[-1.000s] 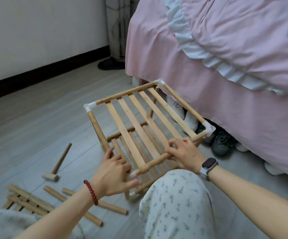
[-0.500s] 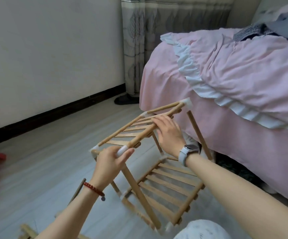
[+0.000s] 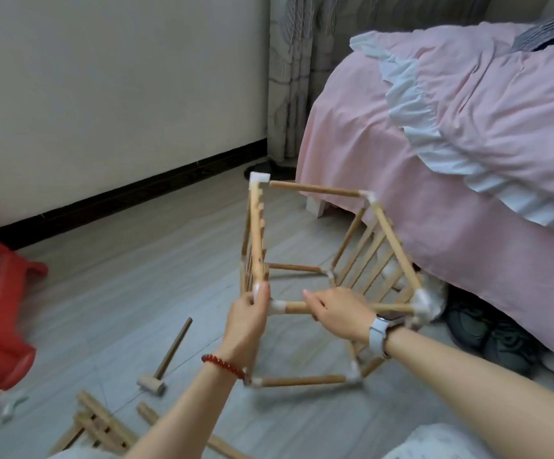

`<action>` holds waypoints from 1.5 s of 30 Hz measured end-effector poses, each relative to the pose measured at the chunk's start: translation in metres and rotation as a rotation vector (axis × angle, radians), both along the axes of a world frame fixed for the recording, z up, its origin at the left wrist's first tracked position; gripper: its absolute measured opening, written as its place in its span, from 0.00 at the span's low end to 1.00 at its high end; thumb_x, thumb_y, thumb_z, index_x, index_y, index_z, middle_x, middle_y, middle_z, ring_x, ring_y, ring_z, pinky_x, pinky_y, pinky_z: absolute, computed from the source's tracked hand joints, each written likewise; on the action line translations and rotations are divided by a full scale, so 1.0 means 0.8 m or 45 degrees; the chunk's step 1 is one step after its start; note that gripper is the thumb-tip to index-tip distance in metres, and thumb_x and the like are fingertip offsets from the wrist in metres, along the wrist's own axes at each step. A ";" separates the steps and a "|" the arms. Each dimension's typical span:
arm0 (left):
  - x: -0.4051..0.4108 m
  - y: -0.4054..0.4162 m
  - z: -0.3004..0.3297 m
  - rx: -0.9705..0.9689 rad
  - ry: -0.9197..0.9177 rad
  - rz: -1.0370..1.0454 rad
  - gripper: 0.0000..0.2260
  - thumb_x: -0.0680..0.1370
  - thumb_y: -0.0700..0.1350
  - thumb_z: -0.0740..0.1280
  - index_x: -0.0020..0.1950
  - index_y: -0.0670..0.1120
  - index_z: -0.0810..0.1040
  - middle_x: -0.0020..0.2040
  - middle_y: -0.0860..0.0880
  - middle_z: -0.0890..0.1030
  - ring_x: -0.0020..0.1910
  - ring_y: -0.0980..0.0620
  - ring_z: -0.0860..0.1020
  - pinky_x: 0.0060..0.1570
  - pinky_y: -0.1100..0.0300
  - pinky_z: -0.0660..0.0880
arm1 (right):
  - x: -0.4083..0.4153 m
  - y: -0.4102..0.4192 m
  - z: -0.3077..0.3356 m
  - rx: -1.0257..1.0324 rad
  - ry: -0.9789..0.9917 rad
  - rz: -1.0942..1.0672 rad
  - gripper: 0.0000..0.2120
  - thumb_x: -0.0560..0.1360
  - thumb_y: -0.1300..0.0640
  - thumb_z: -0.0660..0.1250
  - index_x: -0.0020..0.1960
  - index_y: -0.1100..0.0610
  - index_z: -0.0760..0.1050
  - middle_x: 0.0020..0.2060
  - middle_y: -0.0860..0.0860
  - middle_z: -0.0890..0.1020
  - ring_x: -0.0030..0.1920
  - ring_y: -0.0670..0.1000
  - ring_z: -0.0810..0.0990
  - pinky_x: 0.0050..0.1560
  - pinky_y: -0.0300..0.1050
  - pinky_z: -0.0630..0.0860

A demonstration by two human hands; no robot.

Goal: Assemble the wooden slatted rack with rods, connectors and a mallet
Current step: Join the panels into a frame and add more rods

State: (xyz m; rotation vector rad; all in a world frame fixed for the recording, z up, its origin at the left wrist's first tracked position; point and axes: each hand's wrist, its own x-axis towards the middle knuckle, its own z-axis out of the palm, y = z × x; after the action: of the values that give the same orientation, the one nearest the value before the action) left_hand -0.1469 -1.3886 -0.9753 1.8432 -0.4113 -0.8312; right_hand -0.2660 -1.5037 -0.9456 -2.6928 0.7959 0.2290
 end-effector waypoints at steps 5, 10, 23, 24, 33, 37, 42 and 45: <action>-0.035 0.034 -0.030 0.137 0.155 -0.456 0.14 0.79 0.56 0.62 0.45 0.49 0.81 0.47 0.47 0.80 0.48 0.50 0.78 0.52 0.57 0.73 | -0.035 -0.033 -0.015 -0.214 0.264 0.145 0.19 0.80 0.50 0.49 0.34 0.53 0.68 0.26 0.49 0.69 0.32 0.53 0.68 0.45 0.48 0.66; -0.042 0.021 -0.017 0.216 -0.450 -0.581 0.13 0.80 0.50 0.61 0.42 0.46 0.81 0.40 0.46 0.82 0.40 0.51 0.79 0.40 0.59 0.75 | -0.085 -0.061 -0.035 -0.252 0.242 -0.046 0.19 0.78 0.52 0.49 0.29 0.52 0.62 0.28 0.48 0.70 0.37 0.50 0.69 0.56 0.48 0.63; 0.017 -0.060 -0.020 0.471 -1.677 -1.079 0.30 0.71 0.68 0.45 0.59 0.55 0.76 0.57 0.50 0.74 0.68 0.47 0.65 0.70 0.34 0.42 | -0.079 -0.015 -0.039 -0.073 0.171 -0.003 0.19 0.79 0.38 0.45 0.46 0.51 0.65 0.32 0.48 0.73 0.36 0.52 0.74 0.37 0.48 0.68; 0.010 -0.059 -0.022 0.457 -1.700 -1.076 0.30 0.71 0.68 0.44 0.57 0.55 0.77 0.55 0.49 0.74 0.64 0.47 0.68 0.70 0.35 0.42 | -0.083 -0.019 -0.043 -0.073 0.210 0.051 0.19 0.79 0.37 0.46 0.47 0.51 0.63 0.32 0.47 0.71 0.34 0.51 0.72 0.35 0.47 0.66; -0.046 -0.044 -0.038 0.158 -1.678 -1.107 0.35 0.70 0.72 0.43 0.41 0.47 0.77 0.37 0.51 0.67 0.32 0.51 0.68 0.32 0.60 0.60 | -0.144 -0.048 -0.033 -0.068 0.142 0.058 0.17 0.82 0.48 0.47 0.41 0.49 0.69 0.27 0.47 0.70 0.28 0.47 0.67 0.37 0.48 0.67; -0.072 -0.031 -0.038 0.306 -1.574 -1.093 0.31 0.72 0.71 0.41 0.36 0.49 0.70 0.36 0.53 0.68 0.36 0.54 0.70 0.28 0.61 0.60 | -0.145 -0.042 -0.048 -0.234 0.080 -0.022 0.29 0.79 0.42 0.37 0.43 0.52 0.75 0.28 0.49 0.75 0.30 0.50 0.73 0.33 0.45 0.67; -0.112 -0.051 -0.036 0.356 -1.365 -1.082 0.23 0.82 0.55 0.48 0.33 0.47 0.70 0.35 0.50 0.71 0.42 0.50 0.71 0.39 0.58 0.63 | -0.154 -0.038 -0.073 -0.294 -0.174 -0.146 0.35 0.73 0.42 0.32 0.38 0.54 0.76 0.28 0.51 0.80 0.32 0.53 0.78 0.40 0.48 0.72; -0.117 -0.074 -0.030 0.452 -1.263 -1.100 0.21 0.80 0.52 0.50 0.30 0.47 0.68 0.29 0.51 0.70 0.34 0.49 0.71 0.33 0.58 0.64 | -0.147 -0.041 -0.069 -0.389 -0.157 -0.021 0.21 0.78 0.50 0.41 0.29 0.50 0.59 0.21 0.49 0.72 0.24 0.55 0.71 0.37 0.50 0.72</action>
State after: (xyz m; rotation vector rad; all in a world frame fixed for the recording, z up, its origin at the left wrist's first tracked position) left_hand -0.2407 -1.4482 -0.9990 2.3357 -1.8735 -0.4548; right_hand -0.3839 -1.5365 -1.0006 -2.9460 0.8767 -0.0692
